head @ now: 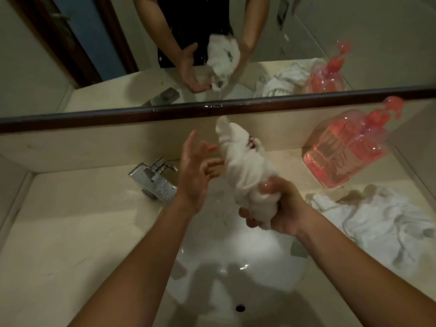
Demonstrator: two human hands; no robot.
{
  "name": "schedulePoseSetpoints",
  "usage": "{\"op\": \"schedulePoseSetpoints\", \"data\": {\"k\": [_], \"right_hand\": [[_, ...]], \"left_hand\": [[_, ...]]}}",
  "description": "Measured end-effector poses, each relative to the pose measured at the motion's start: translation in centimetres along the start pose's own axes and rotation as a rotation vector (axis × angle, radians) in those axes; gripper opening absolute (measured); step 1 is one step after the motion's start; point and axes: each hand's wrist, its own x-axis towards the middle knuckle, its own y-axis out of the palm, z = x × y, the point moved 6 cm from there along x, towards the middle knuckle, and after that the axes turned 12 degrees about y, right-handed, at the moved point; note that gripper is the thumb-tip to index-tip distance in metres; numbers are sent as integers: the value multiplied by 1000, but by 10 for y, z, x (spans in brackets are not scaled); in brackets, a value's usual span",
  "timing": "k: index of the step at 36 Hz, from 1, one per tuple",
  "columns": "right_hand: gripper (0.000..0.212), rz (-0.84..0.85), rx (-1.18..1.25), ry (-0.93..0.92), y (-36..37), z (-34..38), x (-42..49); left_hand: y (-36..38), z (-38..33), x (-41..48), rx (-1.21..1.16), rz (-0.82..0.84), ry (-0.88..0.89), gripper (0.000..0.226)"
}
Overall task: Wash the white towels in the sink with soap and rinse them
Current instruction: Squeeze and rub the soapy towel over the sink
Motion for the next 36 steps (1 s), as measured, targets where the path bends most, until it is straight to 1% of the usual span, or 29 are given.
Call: {"op": "schedulePoseSetpoints", "data": {"k": [1, 2, 3, 4, 5, 6, 9, 10, 12, 14, 16, 18, 19, 21, 22, 25, 28, 30, 32, 34, 36], "right_hand": [[73, 154, 115, 31, 7, -5, 0], [79, 265, 175, 38, 12, -8, 1], [83, 328, 206, 35, 16, -11, 2], [85, 356, 235, 44, 18, -13, 4], [88, 355, 262, 68, 16, -17, 6], [91, 345, 281, 96, 13, -20, 7], [106, 352, 288, 149, 6, -28, 4], [107, 333, 271, 154, 2, -31, 2], [97, 314, 221, 152, -4, -37, 1], [86, 389, 160, 142, -5, -42, -3], [86, 406, 51, 141, -6, -44, -10], [84, 327, -52, 172, -8, -45, -17], [85, 255, -111, 176, -9, -42, -20], [92, 98, -199, 209, -10, -44, -24], [92, 29, -257, 221, -10, -41, -24], [75, -150, -402, 243, -10, -39, -18], [56, -312, -498, 223, -16, -40, -8], [45, -399, -550, 190, -24, -41, -1], [40, -468, -608, 179, -34, -40, 3], [38, -491, -651, 173, -40, -37, 6], [43, -520, -764, 102, -44, -31, 7]], "left_hand": [[4, 4, 1, -39, 37, -33, 133], [13, 6, 1, -96, 107, -77, 129], [22, 8, 1, -153, 198, -106, 118], [33, 7, 0, -236, 276, -129, 105], [38, 10, 2, -300, 316, -154, 101], [41, 13, 3, -353, 333, -197, 103], [43, 25, 4, -284, 392, -345, 105], [42, 28, 4, -248, 404, -390, 100], [42, 30, 3, -208, 397, -438, 81], [42, 29, 2, -148, 382, -442, 72], [42, 25, 1, -67, 370, -404, 52], [42, 22, -5, 1, 374, -413, 36], [44, 21, -6, 49, 387, -408, 31], [46, 21, -13, 207, 391, -392, 23], [45, 20, -12, 301, 371, -370, 21], [41, 25, -12, 519, 315, -288, 19], [31, 37, -10, 686, 212, -206, 19], [25, 43, -12, 737, 137, -173, 19], [19, 48, -15, 764, 75, -146, 21], [12, 52, -15, 769, 27, -127, 20], [6, 54, -15, 737, -21, -120, 20]]}}
